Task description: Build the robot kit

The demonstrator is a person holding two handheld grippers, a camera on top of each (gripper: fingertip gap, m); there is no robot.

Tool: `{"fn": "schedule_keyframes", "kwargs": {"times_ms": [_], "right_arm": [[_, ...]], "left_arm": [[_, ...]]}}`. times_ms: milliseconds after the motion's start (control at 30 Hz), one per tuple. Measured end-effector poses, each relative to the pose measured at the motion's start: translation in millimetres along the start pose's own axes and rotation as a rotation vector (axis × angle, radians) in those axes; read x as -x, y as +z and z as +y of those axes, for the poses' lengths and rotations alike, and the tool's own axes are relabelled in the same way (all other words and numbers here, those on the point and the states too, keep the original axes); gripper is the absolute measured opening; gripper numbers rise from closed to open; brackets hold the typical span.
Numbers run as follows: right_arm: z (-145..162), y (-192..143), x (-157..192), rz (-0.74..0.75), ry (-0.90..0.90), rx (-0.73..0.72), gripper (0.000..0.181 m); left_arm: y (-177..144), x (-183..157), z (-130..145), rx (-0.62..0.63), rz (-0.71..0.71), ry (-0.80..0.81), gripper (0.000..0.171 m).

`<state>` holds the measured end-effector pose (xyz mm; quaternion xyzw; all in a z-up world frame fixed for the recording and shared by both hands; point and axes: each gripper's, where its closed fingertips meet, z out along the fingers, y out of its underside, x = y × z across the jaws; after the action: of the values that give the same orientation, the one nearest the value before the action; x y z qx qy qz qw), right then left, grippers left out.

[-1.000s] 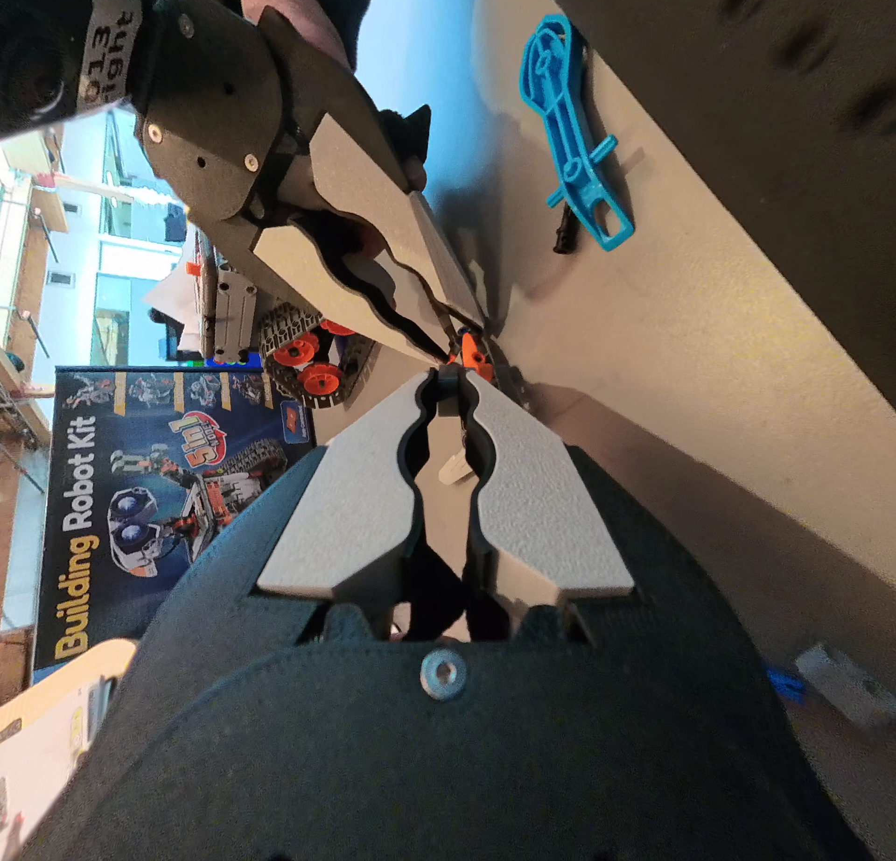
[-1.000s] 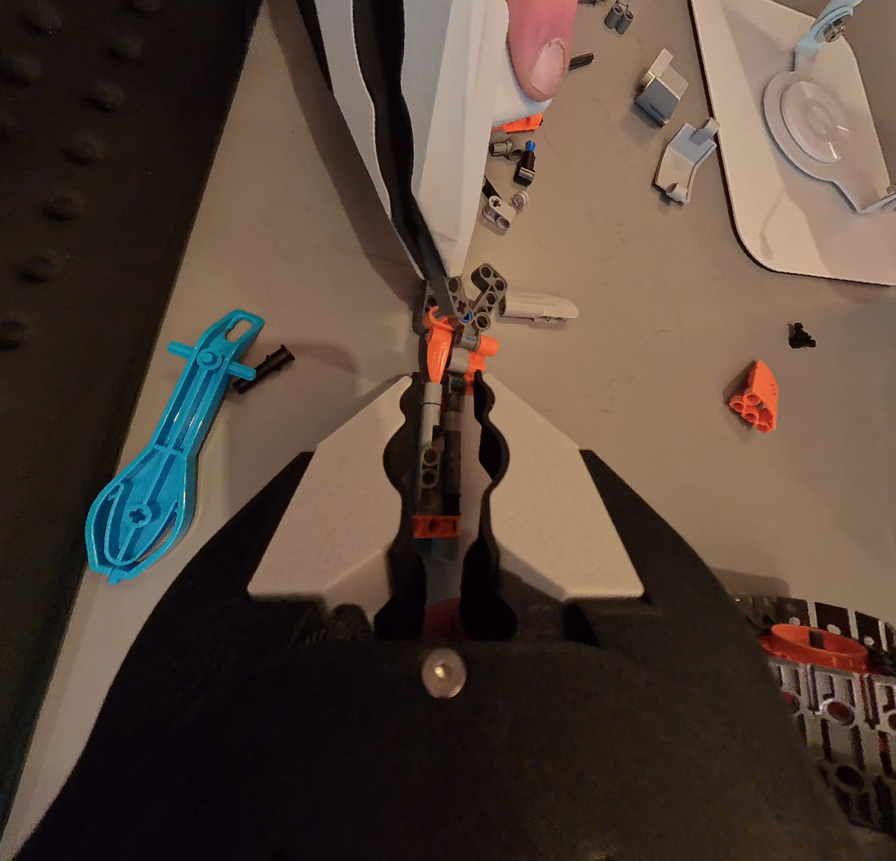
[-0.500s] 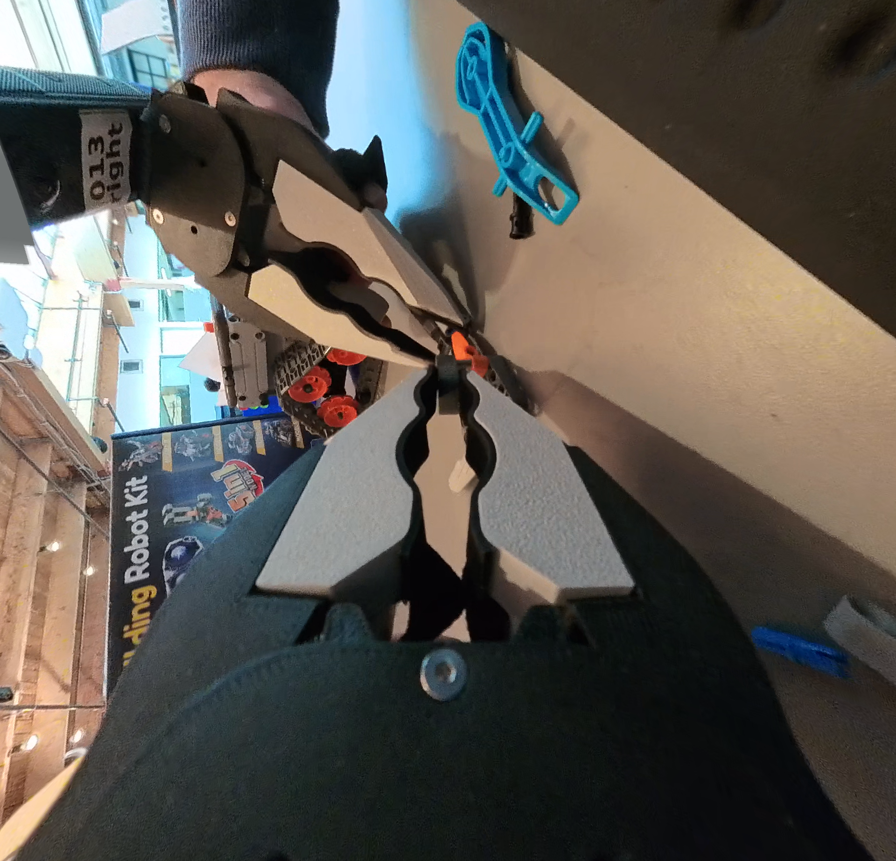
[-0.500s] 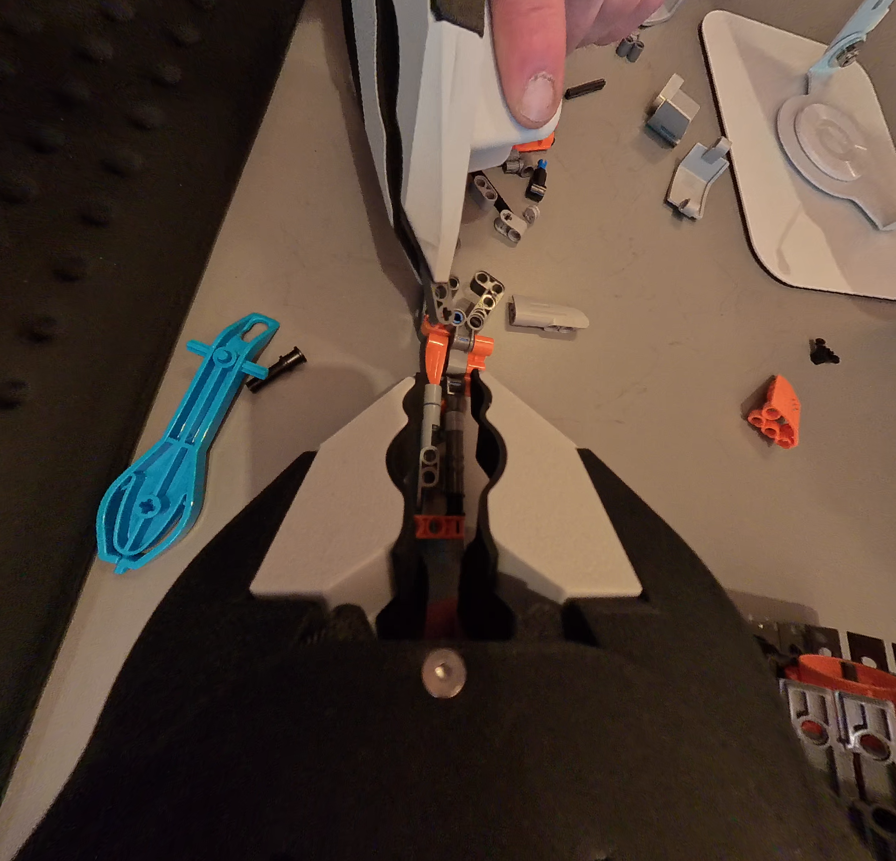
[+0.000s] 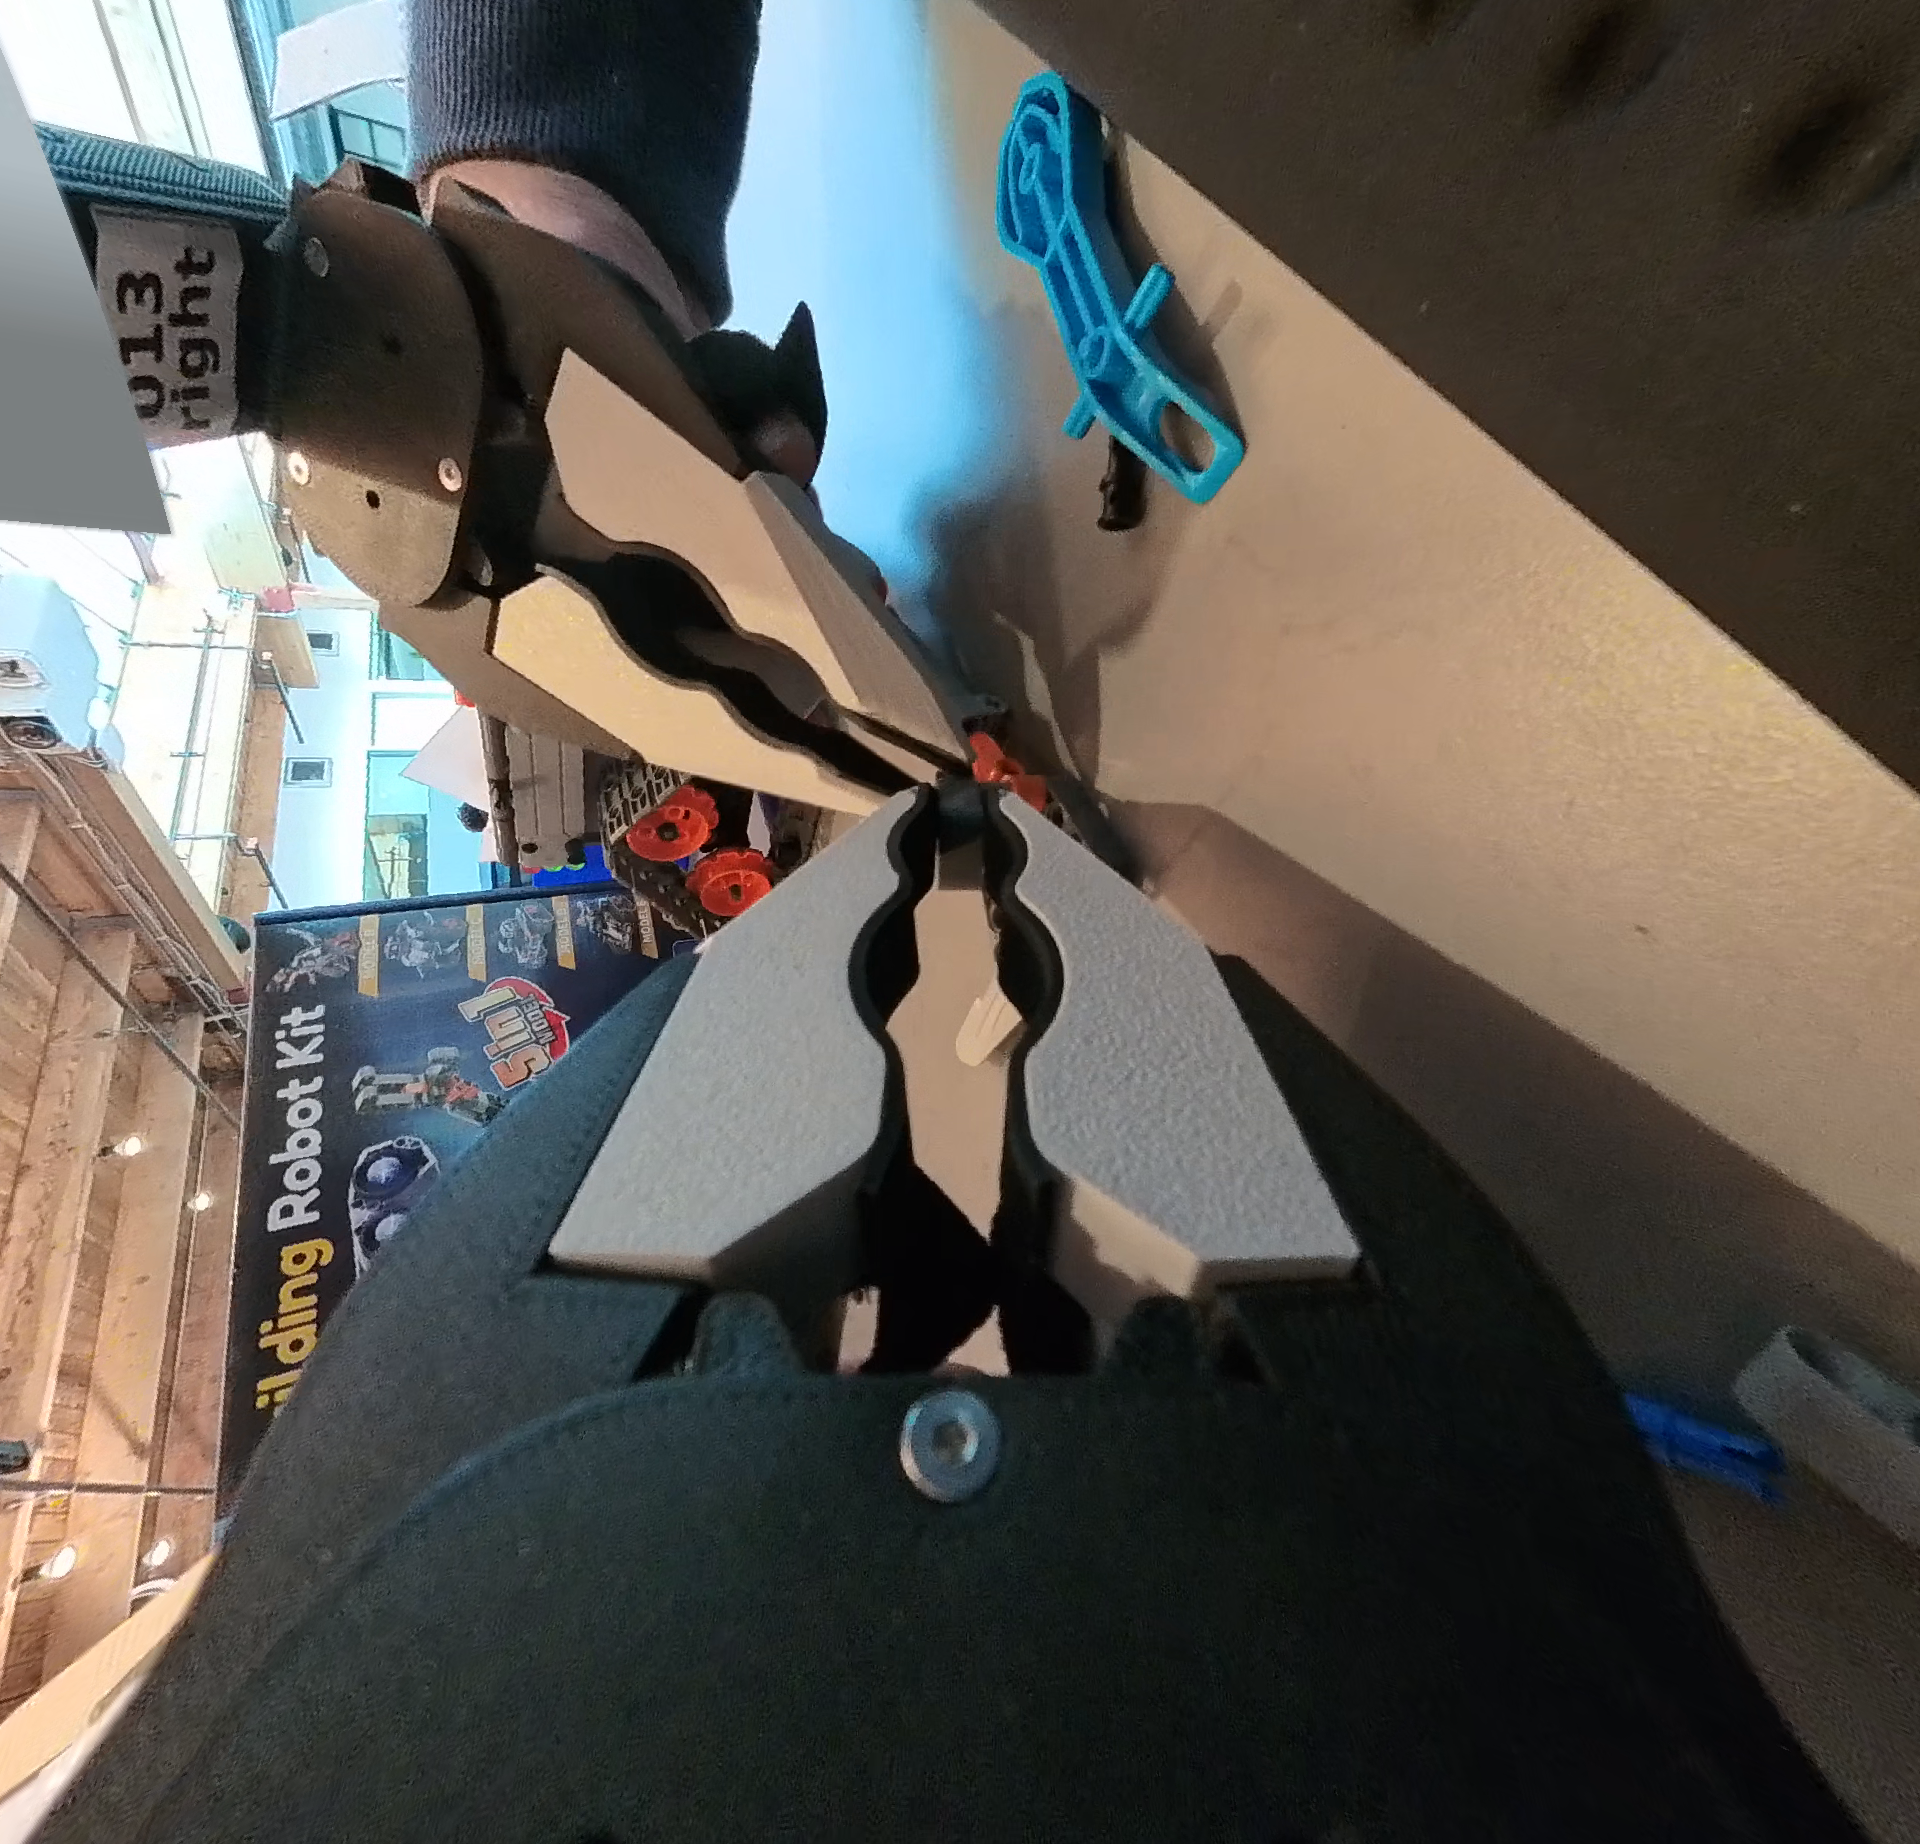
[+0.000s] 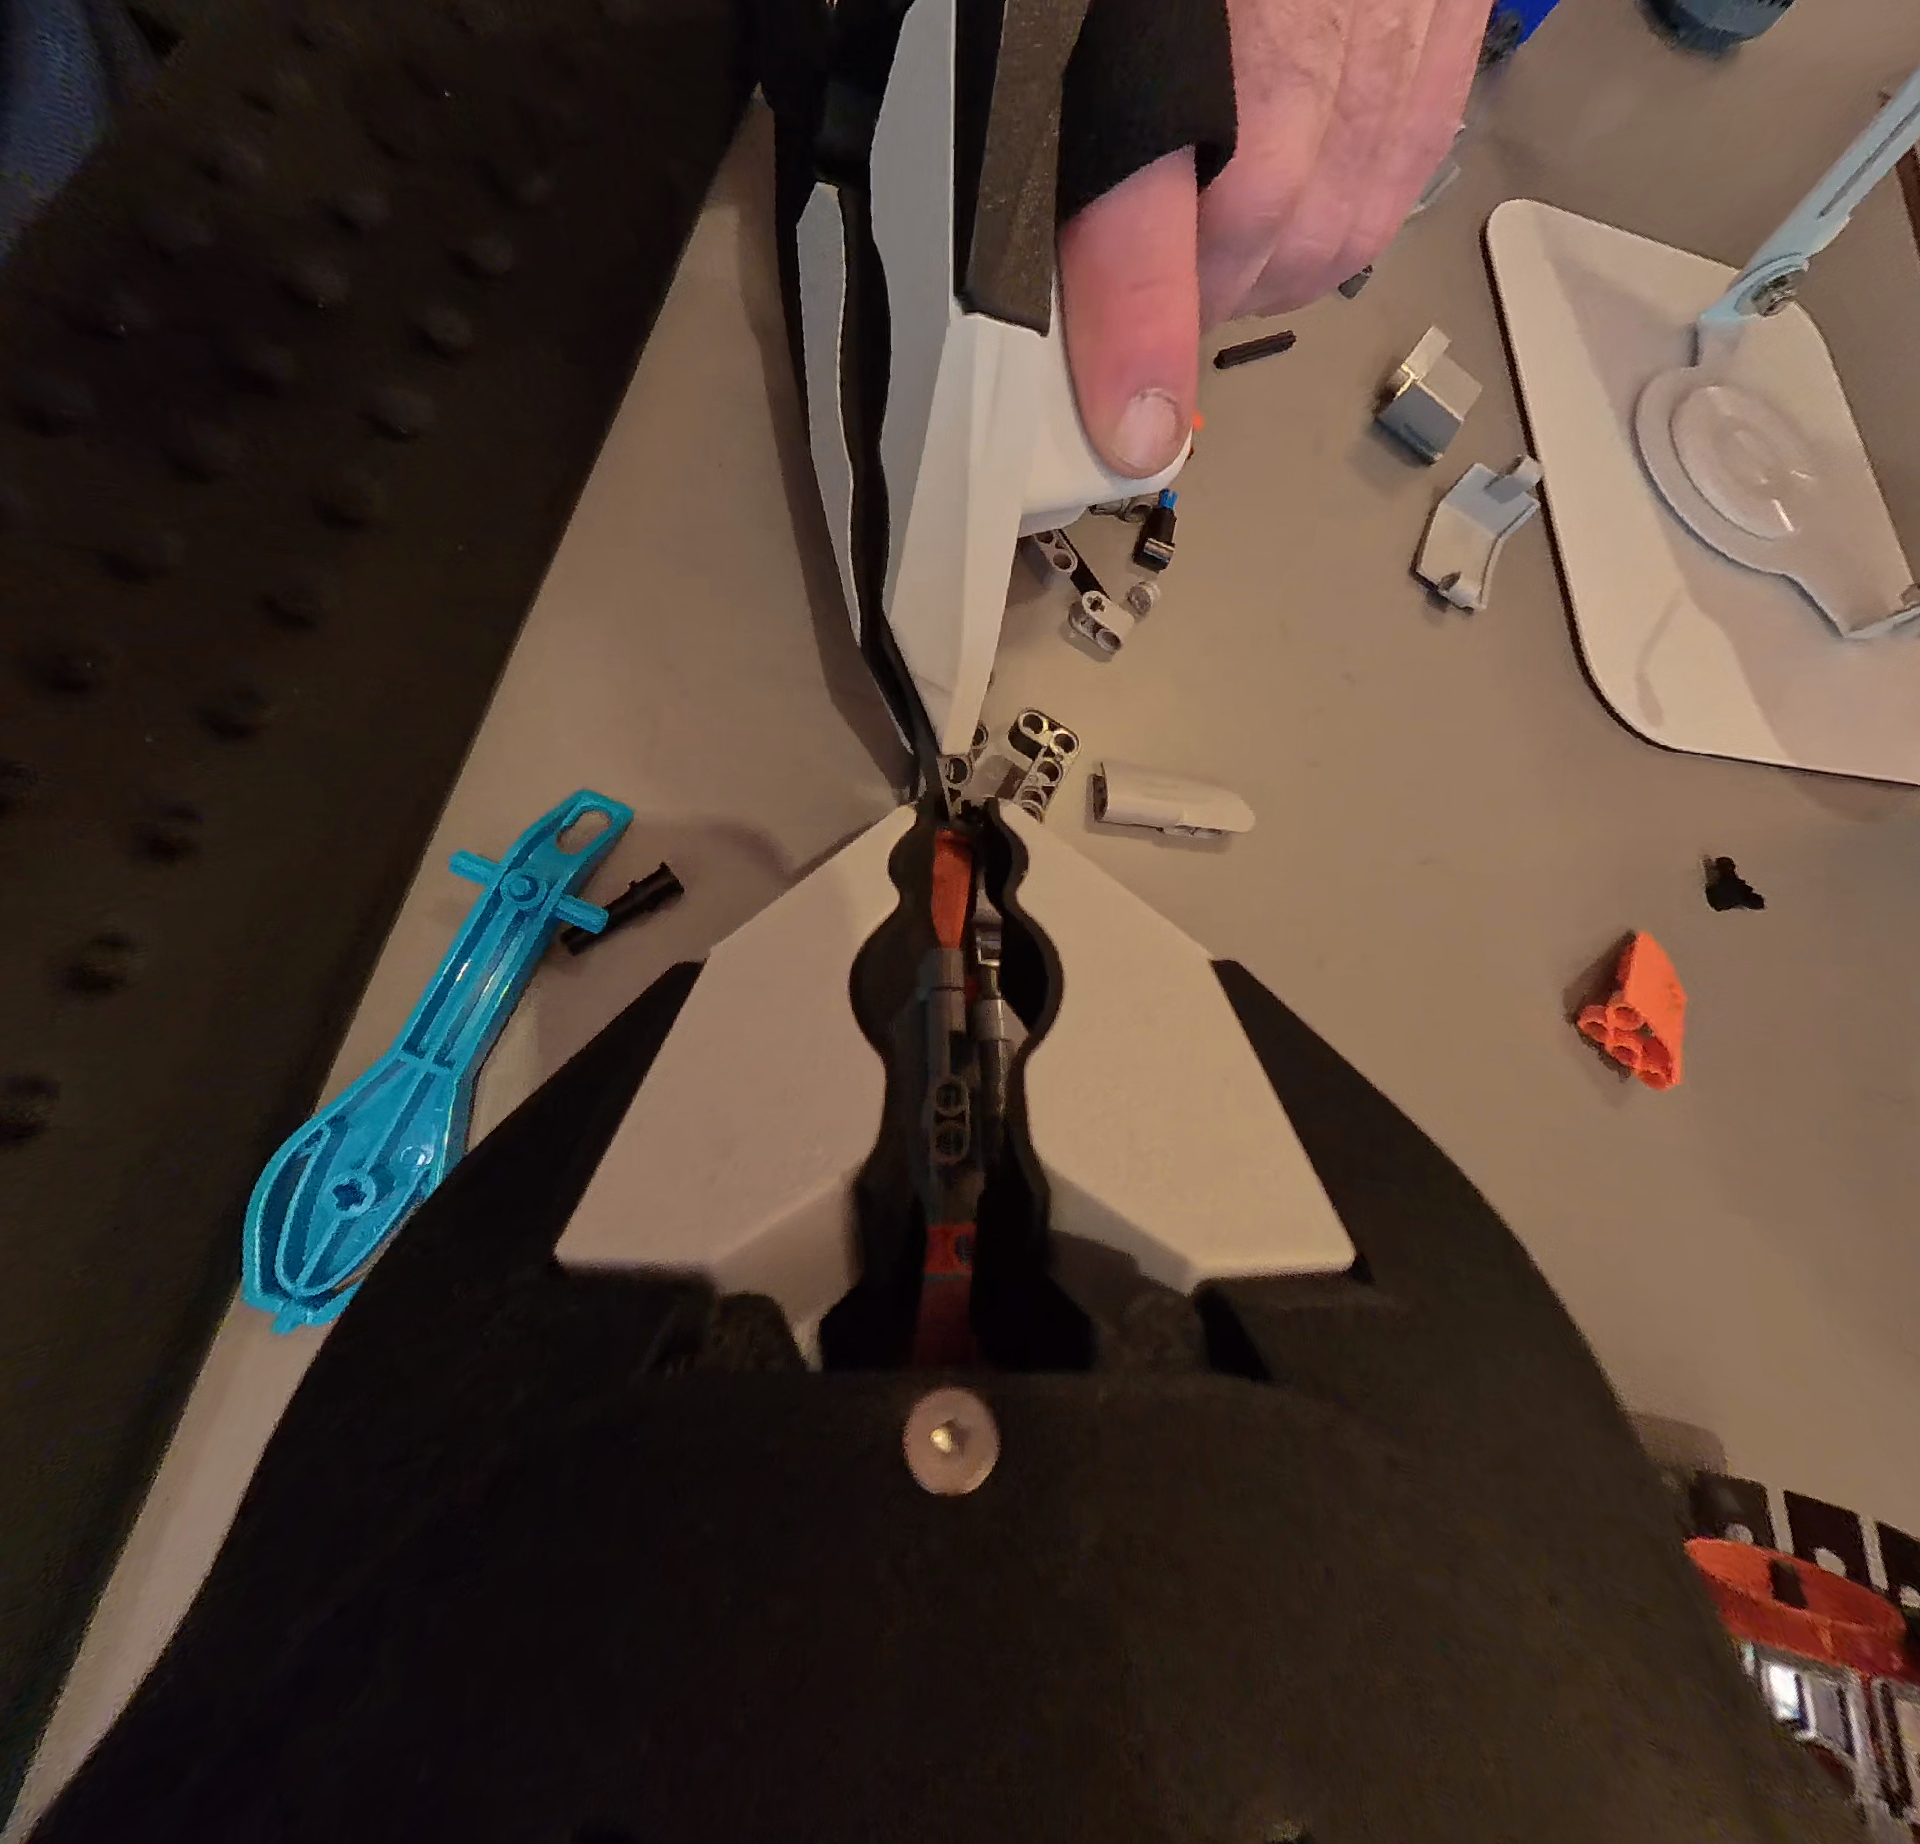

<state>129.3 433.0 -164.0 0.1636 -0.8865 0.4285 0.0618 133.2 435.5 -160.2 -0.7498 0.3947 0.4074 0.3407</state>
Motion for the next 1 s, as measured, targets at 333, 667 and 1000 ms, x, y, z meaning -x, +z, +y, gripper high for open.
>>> {"fn": "schedule_keyframes", "kwargs": {"times_ms": [333, 667, 1000], "right_arm": [[-1, 2, -1, 0.012, 0.01, 0.052, 0.003], [0, 5, -3, 0.036, 0.01, 0.077, 0.003], [-3, 4, -4, 0.046, 0.027, 0.071, 0.003]], "left_arm": [[-6, 0, 13, 0.073, 0.011, -0.219, 0.023], [-6, 20, -4, 0.154, 0.146, -0.669, 0.029], [0, 4, 17, 0.363, 0.217, -0.625, 0.0]]}}
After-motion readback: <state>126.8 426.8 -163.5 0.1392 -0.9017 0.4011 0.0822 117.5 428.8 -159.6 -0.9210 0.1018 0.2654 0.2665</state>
